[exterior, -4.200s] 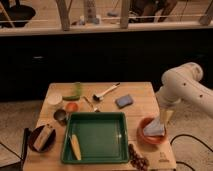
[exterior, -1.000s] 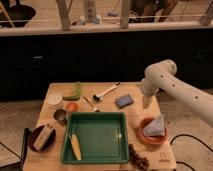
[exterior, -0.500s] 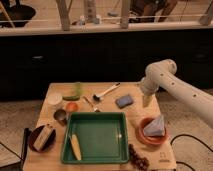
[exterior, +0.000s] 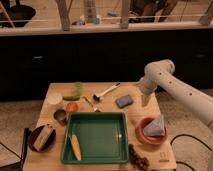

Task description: Place sponge in tray

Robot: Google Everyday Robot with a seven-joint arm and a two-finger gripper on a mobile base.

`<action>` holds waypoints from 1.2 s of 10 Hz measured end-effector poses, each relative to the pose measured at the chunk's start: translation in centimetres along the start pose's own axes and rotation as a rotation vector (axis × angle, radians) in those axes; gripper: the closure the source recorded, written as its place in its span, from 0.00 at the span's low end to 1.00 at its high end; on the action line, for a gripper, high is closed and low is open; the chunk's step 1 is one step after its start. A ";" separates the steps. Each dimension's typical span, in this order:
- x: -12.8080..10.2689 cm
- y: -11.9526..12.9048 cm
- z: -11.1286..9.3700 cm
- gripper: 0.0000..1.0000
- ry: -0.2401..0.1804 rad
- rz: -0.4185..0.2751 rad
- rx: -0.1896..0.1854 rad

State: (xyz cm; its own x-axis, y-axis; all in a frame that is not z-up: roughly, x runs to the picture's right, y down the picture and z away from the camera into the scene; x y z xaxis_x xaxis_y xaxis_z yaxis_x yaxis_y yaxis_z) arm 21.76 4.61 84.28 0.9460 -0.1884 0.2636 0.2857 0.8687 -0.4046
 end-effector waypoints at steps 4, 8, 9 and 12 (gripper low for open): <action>-0.4 -0.5 1.6 0.20 -0.018 -0.042 -0.014; -0.7 -0.7 3.3 0.20 -0.029 -0.066 -0.031; -0.9 -0.8 4.0 0.20 -0.033 -0.073 -0.036; -0.9 -0.9 5.5 0.20 -0.044 -0.071 -0.046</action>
State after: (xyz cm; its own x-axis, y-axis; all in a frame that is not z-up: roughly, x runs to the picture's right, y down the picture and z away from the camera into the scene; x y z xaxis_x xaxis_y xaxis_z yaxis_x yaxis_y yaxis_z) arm 19.78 6.51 89.17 0.9159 -0.2271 0.3310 0.3591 0.8321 -0.4227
